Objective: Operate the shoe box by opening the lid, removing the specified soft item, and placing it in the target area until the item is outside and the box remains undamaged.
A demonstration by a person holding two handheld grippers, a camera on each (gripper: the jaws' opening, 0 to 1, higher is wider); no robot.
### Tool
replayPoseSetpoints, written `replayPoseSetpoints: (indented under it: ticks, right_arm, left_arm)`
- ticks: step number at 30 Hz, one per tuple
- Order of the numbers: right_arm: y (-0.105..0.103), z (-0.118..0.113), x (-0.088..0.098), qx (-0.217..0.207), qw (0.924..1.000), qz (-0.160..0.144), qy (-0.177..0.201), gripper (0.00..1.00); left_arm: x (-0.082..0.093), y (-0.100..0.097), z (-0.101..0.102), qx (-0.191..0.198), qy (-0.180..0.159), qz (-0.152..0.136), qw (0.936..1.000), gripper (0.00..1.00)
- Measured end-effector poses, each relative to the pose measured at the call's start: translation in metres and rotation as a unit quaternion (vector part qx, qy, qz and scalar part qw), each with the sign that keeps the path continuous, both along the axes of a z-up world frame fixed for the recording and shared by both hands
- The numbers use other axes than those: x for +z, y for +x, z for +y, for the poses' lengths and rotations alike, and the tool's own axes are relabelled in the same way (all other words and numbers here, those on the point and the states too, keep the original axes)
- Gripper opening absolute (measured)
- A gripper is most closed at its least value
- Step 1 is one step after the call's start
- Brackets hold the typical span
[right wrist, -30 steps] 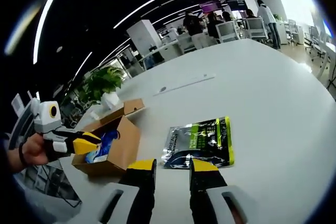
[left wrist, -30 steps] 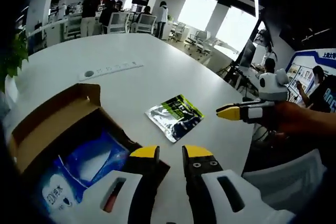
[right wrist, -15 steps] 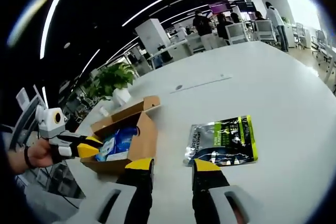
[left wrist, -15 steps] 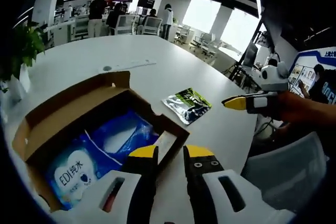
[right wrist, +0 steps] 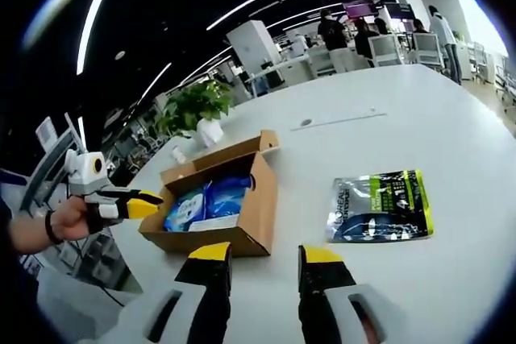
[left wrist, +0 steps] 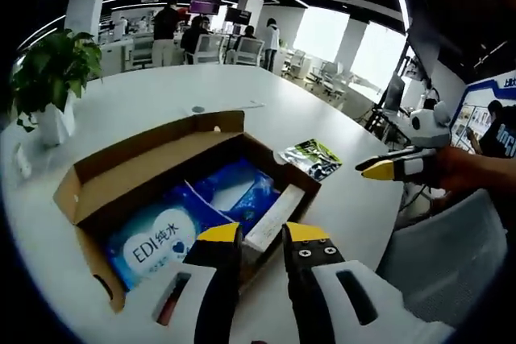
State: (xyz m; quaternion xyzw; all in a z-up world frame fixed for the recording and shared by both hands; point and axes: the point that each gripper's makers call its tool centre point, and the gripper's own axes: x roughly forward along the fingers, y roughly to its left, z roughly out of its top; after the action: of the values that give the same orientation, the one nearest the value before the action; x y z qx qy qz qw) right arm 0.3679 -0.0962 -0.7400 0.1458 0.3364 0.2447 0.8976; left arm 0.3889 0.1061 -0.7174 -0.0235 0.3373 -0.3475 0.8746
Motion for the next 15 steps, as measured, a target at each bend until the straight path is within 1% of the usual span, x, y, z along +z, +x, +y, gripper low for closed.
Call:
replayPoseSetpoints:
  ticks: [2,6,9,13,15]
  right_arm:
    - [-0.003,0.004,0.003,0.0,1.0,-0.002,0.001,0.29]
    - [-0.006,0.011,0.004,-0.002,1.0,-0.002,0.002,0.31]
    - [-0.01,0.015,0.003,-0.003,1.0,0.001,0.0,0.31]
    - [-0.014,0.023,0.004,0.007,1.0,0.003,-0.005,0.33]
    - [-0.014,0.026,0.006,0.009,0.9999,0.0,-0.007,0.33]
  left_arm:
    - [0.004,0.0,0.005,-0.003,-0.006,-0.003,1.0,0.22]
    - [0.007,-0.003,0.015,-0.008,0.002,-0.014,0.9999,0.22]
    - [0.005,-0.003,0.026,-0.001,0.01,-0.017,0.9998,0.22]
    - [0.006,-0.002,0.037,0.019,-0.007,-0.016,0.9997,0.23]
    - [0.005,-0.002,0.042,0.023,-0.006,-0.016,0.9996,0.23]
